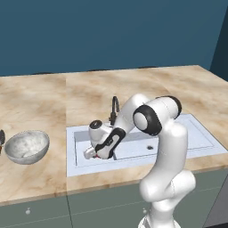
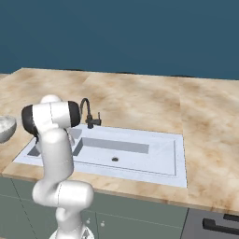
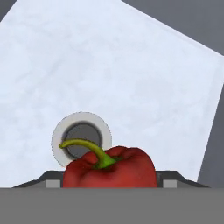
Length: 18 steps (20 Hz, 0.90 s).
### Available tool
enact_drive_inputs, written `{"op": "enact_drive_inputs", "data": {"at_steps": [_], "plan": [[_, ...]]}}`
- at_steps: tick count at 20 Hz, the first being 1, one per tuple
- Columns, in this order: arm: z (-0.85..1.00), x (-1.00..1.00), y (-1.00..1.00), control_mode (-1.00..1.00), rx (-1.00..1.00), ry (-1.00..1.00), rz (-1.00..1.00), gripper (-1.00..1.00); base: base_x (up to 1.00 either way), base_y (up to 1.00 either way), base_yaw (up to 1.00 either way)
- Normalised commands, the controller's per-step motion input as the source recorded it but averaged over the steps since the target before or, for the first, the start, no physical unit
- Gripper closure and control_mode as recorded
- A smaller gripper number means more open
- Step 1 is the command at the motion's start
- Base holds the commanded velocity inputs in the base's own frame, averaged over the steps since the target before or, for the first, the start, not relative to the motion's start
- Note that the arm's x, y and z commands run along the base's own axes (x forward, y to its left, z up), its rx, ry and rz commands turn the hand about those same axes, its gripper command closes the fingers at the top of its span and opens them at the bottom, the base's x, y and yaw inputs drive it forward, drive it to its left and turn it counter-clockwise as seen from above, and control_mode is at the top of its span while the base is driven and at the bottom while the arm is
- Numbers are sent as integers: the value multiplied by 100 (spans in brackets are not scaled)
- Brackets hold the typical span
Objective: Pick the bell pepper from the sink and place it in the bowl. Then pick the bowl and place it in the microwave. Then close the microwave door and press the start button.
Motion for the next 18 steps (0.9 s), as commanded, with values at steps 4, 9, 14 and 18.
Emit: {"op": "enact_drive_inputs", "data": {"at_steps": [4,9,14,18], "plan": [[48,-28,12,-100,-1,-4,0,100,0,0,0],[98,-59,40,-100,0,-4,0,100,0,0,0],[100,-48,66,-100,0,-1,0,100,0,0,0],[100,-31,54,-100,0,0,0,100,0,0,0]]}}
